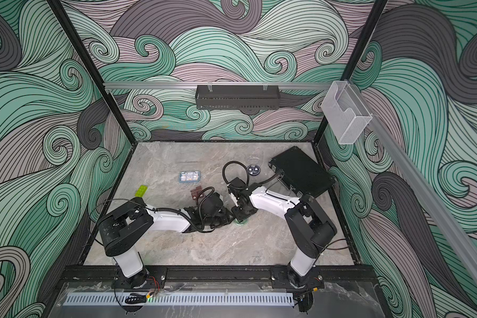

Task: Close pillboxes
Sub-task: Close the lid on the pillbox.

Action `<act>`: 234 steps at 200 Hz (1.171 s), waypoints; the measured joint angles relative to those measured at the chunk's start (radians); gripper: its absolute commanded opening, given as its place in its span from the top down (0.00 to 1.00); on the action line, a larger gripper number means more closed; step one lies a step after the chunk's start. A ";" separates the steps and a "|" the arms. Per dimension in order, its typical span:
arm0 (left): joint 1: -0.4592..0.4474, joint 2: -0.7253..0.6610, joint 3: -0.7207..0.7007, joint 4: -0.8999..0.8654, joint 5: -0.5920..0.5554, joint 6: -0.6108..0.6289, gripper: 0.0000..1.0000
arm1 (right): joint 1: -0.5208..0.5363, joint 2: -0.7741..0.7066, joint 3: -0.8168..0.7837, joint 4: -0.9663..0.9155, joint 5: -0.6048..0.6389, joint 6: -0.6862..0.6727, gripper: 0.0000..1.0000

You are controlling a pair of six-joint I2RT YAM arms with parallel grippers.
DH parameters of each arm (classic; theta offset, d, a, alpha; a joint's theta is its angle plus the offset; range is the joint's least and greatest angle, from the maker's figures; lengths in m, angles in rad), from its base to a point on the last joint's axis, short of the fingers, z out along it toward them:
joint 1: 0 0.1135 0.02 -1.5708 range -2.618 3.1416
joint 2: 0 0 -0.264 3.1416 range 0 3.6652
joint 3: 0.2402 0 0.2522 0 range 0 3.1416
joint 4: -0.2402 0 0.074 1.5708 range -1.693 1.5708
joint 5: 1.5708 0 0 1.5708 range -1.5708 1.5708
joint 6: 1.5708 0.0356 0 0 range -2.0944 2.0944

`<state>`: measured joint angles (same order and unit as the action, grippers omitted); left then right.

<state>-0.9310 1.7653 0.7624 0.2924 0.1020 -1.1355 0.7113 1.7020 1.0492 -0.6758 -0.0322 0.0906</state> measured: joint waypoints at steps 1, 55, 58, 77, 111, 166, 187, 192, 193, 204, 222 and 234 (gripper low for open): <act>0.000 0.000 0.000 0.000 0.000 0.000 0.69 | 0.000 0.001 0.001 -0.001 0.000 0.000 0.49; -0.002 -0.002 -0.030 0.053 -0.005 -0.021 0.68 | 0.010 0.017 0.023 -0.022 0.010 0.008 0.49; -0.002 -0.002 -0.031 0.055 -0.005 -0.020 0.68 | 0.010 0.017 0.024 -0.023 0.010 0.010 0.49; -0.002 -0.023 -0.034 0.029 -0.007 -0.013 0.63 | 0.011 0.017 0.029 -0.027 0.011 0.016 0.49; -0.002 -0.163 -0.016 -0.168 -0.028 0.050 0.59 | 0.018 -0.006 0.060 -0.047 0.006 0.015 0.46; 0.013 -0.533 0.012 -0.375 -0.103 0.147 0.57 | 0.019 -0.136 0.118 -0.041 -0.049 -0.040 0.45; 0.054 -0.665 -0.039 -0.426 -0.133 0.173 0.57 | 0.019 -0.148 0.118 -0.029 -0.085 -0.071 0.46; 0.068 -0.696 -0.058 -0.439 -0.140 0.179 0.57 | 0.019 -0.148 0.118 -0.025 -0.095 -0.079 0.47; 0.073 -0.706 -0.065 -0.440 -0.141 0.180 0.57 | 0.019 -0.148 0.118 -0.024 -0.097 -0.080 0.47; 0.111 -0.772 -0.113 -0.470 -0.146 0.189 0.58 | 0.019 -0.148 0.119 -0.017 -0.119 -0.089 0.48; 0.196 -0.859 -0.181 -0.528 -0.145 0.208 0.60 | 0.019 -0.146 0.131 -0.010 -0.159 -0.100 0.50; 0.249 -0.891 -0.213 -0.551 -0.139 0.218 0.62 | 0.020 -0.137 0.147 0.006 -0.188 -0.103 0.52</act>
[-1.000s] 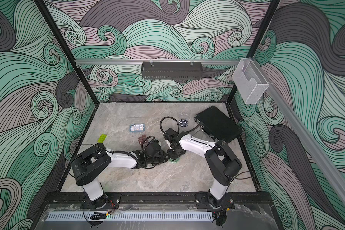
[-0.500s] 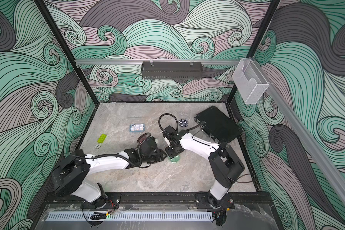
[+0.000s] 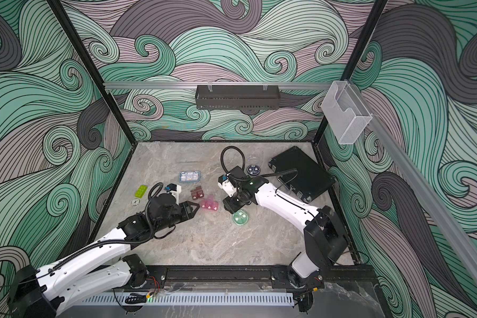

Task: Close pillboxes
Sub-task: Close the lid on the pillbox.

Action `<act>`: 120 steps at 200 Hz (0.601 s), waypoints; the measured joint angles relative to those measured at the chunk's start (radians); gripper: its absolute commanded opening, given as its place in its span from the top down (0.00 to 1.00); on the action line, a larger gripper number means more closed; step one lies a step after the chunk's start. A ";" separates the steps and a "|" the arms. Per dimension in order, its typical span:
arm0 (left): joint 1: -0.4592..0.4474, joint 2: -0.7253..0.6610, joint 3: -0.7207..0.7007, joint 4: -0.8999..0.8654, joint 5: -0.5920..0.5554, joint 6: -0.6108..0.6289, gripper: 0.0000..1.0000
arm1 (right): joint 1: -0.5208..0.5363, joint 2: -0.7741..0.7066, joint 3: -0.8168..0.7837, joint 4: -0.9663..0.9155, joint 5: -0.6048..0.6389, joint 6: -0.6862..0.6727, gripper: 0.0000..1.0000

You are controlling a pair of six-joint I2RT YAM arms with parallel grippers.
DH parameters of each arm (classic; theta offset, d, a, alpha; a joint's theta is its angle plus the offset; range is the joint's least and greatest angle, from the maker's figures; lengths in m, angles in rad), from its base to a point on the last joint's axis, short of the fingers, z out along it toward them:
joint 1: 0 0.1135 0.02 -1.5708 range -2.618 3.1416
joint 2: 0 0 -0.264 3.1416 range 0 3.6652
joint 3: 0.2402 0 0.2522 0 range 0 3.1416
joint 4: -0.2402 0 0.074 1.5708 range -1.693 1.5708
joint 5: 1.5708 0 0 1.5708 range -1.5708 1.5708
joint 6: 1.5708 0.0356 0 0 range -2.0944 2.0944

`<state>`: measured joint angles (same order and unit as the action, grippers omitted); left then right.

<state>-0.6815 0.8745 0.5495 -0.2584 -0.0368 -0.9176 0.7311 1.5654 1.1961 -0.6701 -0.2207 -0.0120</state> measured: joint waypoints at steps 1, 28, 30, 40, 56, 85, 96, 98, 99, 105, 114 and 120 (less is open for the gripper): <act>0.003 -0.001 -0.002 -0.001 0.000 0.002 0.62 | 0.000 0.001 0.001 0.001 -0.002 0.000 0.52; 0.101 0.011 -0.051 -0.002 0.048 0.027 0.64 | 0.001 0.057 0.050 0.042 -0.047 0.005 0.57; 0.107 0.016 -0.053 -0.002 0.054 0.029 0.64 | 0.001 0.060 0.051 0.043 -0.049 0.007 0.57; 0.136 0.050 -0.060 0.009 0.076 0.039 0.65 | 0.003 0.086 0.064 0.058 -0.055 0.013 0.58; 0.174 0.108 -0.061 0.034 0.111 0.055 0.66 | 0.003 0.116 0.076 0.071 -0.067 0.022 0.61; 0.234 0.229 -0.060 0.115 0.177 0.077 0.67 | 0.006 0.164 0.100 0.089 -0.073 0.038 0.64; 0.246 0.277 -0.050 0.125 0.196 0.088 0.67 | 0.006 0.180 0.112 0.094 -0.074 0.042 0.64; 0.249 0.290 -0.045 0.124 0.201 0.092 0.67 | 0.006 0.183 0.114 0.094 -0.074 0.042 0.65; 0.250 0.293 -0.044 0.124 0.204 0.094 0.67 | 0.006 0.186 0.117 0.094 -0.074 0.042 0.65; 0.254 0.322 -0.031 0.123 0.215 0.101 0.68 | 0.006 0.197 0.125 0.098 -0.074 0.045 0.65; 0.257 0.366 -0.002 0.122 0.235 0.113 0.68 | 0.006 0.215 0.139 0.102 -0.076 0.047 0.68; 0.259 0.394 0.017 0.127 0.249 0.119 0.68 | 0.006 0.226 0.148 0.106 -0.076 0.047 0.69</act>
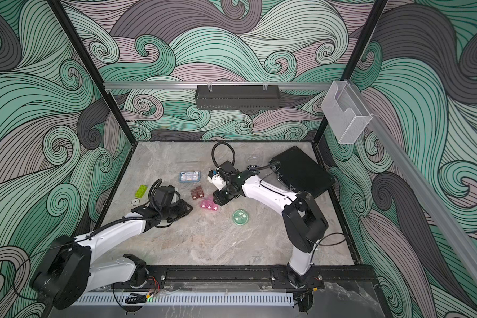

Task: Close pillboxes
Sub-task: Close the lid on the pillbox.

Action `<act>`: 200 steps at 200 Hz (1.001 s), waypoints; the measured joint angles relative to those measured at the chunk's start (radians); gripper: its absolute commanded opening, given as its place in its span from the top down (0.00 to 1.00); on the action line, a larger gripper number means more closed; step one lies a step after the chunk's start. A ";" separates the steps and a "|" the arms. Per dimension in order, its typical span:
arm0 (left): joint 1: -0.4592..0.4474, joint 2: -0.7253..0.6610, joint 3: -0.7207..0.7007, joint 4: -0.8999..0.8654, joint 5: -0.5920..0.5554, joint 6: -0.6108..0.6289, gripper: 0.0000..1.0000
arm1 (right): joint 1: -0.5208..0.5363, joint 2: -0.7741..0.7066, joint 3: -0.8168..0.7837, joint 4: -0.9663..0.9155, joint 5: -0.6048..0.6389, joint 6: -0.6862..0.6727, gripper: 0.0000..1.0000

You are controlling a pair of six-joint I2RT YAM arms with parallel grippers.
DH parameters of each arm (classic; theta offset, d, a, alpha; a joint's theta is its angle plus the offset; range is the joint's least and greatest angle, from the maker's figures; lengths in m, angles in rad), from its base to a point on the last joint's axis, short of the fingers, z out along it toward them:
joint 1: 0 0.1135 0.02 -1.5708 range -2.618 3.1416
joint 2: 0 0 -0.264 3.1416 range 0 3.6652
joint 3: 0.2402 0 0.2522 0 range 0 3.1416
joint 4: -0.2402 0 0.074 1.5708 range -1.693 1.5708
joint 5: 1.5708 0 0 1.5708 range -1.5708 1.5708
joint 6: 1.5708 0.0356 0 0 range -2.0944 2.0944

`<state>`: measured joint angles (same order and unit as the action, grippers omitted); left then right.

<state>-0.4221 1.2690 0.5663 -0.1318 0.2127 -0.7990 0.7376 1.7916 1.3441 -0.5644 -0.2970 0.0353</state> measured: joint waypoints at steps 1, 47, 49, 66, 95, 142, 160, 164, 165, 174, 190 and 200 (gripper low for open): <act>0.001 0.005 0.005 0.002 0.003 0.002 0.68 | 0.000 0.002 0.001 0.000 0.000 0.001 0.69; 0.007 0.139 0.056 0.084 0.074 0.014 0.68 | 0.000 0.072 0.048 0.008 -0.016 0.005 0.77; 0.007 0.144 0.056 0.087 0.077 0.014 0.68 | 0.000 0.073 0.049 0.008 -0.018 0.006 0.77; 0.010 0.183 0.056 0.104 0.089 0.014 0.68 | 0.000 0.079 0.053 0.008 -0.023 0.006 0.77; 0.011 0.217 0.056 0.121 0.099 0.014 0.71 | 0.000 0.104 0.066 0.011 -0.037 0.006 0.78; 0.011 0.233 0.056 0.178 0.113 0.000 0.73 | 0.000 0.144 0.068 0.022 -0.050 0.007 0.80; 0.011 0.235 0.056 0.189 0.114 -0.004 0.73 | 0.000 0.144 0.068 0.024 -0.053 0.007 0.81; 0.011 0.235 0.056 0.192 0.114 -0.004 0.73 | 0.000 0.143 0.068 0.025 -0.053 0.007 0.81; 0.011 0.235 0.056 0.192 0.114 -0.005 0.73 | 0.000 0.144 0.068 0.025 -0.053 0.007 0.81; 0.011 0.235 0.056 0.200 0.114 -0.006 0.74 | 0.000 0.143 0.068 0.025 -0.055 0.007 0.81; 0.011 0.237 0.056 0.208 0.114 -0.010 0.74 | 0.000 0.144 0.068 0.027 -0.059 0.009 0.82; 0.011 0.241 0.056 0.216 0.114 -0.014 0.75 | 0.000 0.144 0.067 0.030 -0.063 0.010 0.82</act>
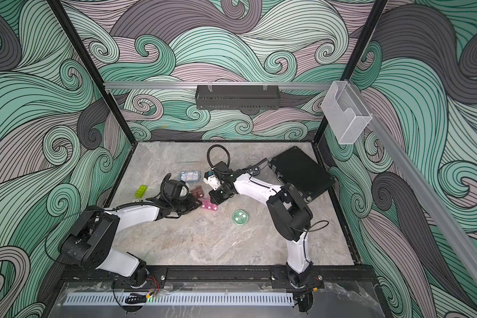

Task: Close pillboxes
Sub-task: Close the lid on the pillbox.

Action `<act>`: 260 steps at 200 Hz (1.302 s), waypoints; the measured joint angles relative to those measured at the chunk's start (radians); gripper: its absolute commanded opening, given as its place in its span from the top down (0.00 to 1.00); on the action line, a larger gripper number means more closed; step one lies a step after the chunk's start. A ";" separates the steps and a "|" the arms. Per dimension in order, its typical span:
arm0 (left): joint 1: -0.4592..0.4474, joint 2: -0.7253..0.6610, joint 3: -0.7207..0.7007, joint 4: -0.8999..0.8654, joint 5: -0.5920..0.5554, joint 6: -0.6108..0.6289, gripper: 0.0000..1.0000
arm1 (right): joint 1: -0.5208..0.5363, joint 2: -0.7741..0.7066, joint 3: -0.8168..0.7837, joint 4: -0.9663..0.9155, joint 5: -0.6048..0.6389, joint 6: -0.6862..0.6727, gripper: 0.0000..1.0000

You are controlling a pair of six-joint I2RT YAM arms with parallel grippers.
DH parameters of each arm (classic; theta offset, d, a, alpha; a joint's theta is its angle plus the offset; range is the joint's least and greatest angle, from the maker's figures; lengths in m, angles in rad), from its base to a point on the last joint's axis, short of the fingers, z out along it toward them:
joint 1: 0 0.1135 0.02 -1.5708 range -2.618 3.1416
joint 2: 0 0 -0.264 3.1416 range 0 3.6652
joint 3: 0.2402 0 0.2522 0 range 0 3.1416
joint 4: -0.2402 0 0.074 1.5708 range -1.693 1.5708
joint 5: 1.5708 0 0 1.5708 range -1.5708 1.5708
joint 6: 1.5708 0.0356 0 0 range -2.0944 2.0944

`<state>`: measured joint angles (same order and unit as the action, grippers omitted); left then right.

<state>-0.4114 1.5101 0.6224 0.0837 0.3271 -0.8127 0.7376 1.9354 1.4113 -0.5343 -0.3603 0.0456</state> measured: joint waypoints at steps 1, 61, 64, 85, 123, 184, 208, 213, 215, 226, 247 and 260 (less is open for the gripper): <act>0.000 0.000 0.000 0.000 0.000 0.000 0.75 | 0.000 0.000 0.000 0.000 -0.001 0.000 0.82; 0.000 0.020 -0.004 0.011 0.000 -0.010 0.77 | 0.002 0.001 -0.010 0.009 -0.029 0.011 0.84; 0.000 0.020 -0.004 0.011 0.000 -0.010 0.77 | 0.002 0.002 -0.011 0.008 -0.030 0.011 0.84; 0.000 0.027 -0.005 0.016 0.000 -0.011 0.77 | 0.003 0.007 -0.017 0.010 -0.035 0.012 0.84; 0.000 0.038 -0.008 0.026 0.000 -0.011 0.77 | 0.004 0.016 -0.031 0.016 -0.035 0.016 0.84; 0.000 0.046 -0.011 0.032 0.000 -0.014 0.77 | 0.004 0.000 -0.048 0.024 -0.062 0.023 0.83; 0.000 0.046 -0.011 0.032 0.000 -0.014 0.78 | 0.000 -0.067 -0.051 0.021 -0.048 0.018 0.83; 0.000 0.046 -0.011 0.033 0.000 -0.014 0.78 | -0.002 -0.082 -0.050 0.021 -0.043 0.018 0.83; 0.000 0.046 -0.011 0.033 0.000 -0.014 0.78 | -0.003 -0.087 -0.050 0.021 -0.041 0.016 0.83; 0.000 0.046 -0.011 0.034 0.001 -0.014 0.77 | -0.011 -0.105 -0.037 0.012 -0.037 0.011 0.83; 0.000 0.047 -0.011 0.037 0.002 -0.015 0.76 | -0.034 -0.091 -0.003 0.008 -0.028 0.002 0.83; 0.000 0.054 -0.011 0.046 0.005 -0.017 0.76 | -0.045 -0.076 0.003 0.006 -0.022 -0.006 0.82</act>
<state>-0.4114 1.5642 0.6109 0.1299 0.3325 -0.8295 0.6930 1.8599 1.4143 -0.5282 -0.3824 0.0399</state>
